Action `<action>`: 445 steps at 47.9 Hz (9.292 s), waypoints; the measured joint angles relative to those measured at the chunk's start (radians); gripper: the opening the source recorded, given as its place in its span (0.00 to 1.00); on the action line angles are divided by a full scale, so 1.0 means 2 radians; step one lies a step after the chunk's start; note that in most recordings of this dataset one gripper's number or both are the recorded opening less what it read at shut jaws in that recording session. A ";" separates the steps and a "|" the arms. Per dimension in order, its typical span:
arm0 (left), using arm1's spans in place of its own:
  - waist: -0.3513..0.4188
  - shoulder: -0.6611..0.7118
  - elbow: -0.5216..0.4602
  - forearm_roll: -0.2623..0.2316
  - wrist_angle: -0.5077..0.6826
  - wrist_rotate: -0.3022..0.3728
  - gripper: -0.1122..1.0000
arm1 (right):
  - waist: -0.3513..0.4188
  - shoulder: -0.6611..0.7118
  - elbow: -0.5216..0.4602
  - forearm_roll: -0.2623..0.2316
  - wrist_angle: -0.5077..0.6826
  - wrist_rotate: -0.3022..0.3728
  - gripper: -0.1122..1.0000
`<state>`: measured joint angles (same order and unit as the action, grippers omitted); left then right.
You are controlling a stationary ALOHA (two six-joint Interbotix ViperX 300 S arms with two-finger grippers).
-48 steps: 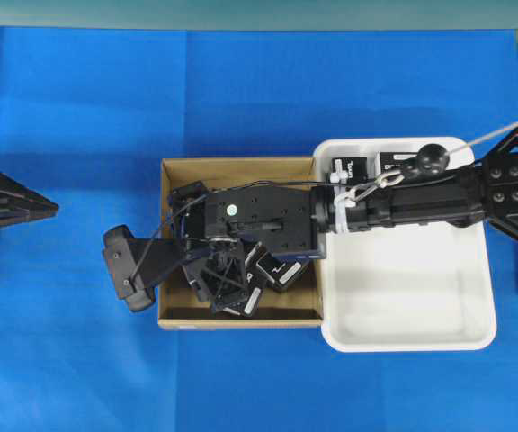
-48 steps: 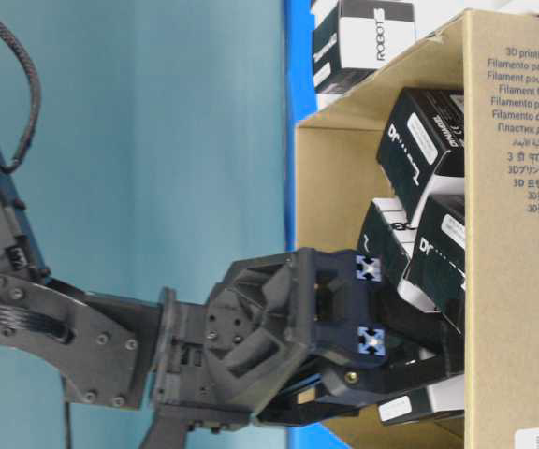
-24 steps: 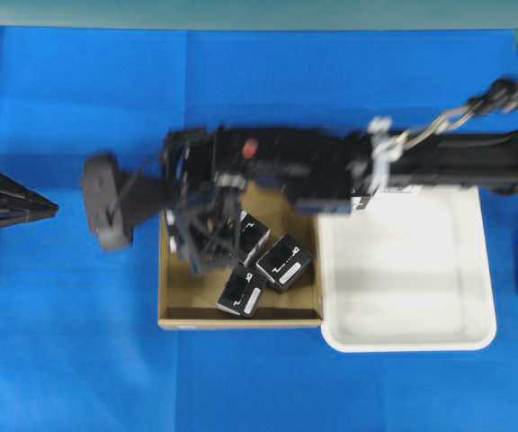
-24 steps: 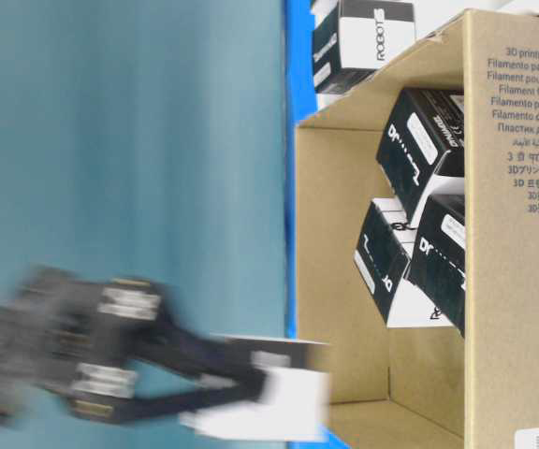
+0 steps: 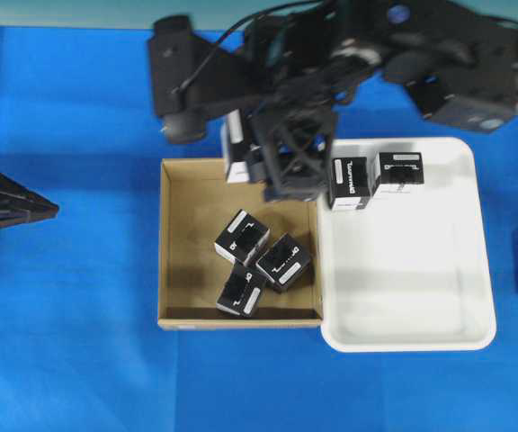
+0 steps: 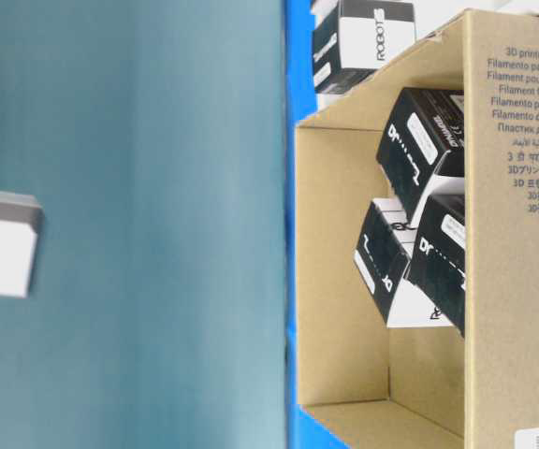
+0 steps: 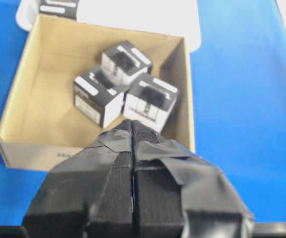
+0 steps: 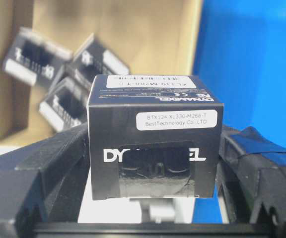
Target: Pick a box that is randomly placed inside the cardboard box.
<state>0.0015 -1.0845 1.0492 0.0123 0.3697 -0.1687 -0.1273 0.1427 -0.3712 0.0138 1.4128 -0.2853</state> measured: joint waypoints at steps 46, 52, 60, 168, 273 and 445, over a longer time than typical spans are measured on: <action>0.000 0.001 0.000 0.000 -0.015 -0.001 0.04 | -0.010 -0.196 0.401 0.007 -0.172 0.060 0.78; 0.000 0.000 0.000 0.000 -0.018 -0.001 0.04 | -0.001 -0.190 0.431 0.008 -0.208 0.061 0.78; 0.000 0.001 0.001 0.000 -0.021 -0.001 0.04 | 0.016 -0.174 0.465 0.009 -0.245 0.066 0.78; 0.001 0.005 0.003 0.000 -0.034 0.000 0.04 | 0.028 -0.086 0.520 -0.011 -0.427 0.096 1.00; -0.020 -0.030 0.003 0.000 -0.085 0.007 0.04 | 0.084 -0.448 0.647 0.000 -0.653 0.163 1.00; -0.012 -0.007 0.016 0.000 -0.199 0.007 0.04 | 0.082 -0.645 0.752 -0.001 -0.600 0.120 1.00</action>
<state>-0.0215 -1.0983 1.0815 0.0123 -0.0291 -0.1549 0.0368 -1.1474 1.1321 0.0123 0.2132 -0.0460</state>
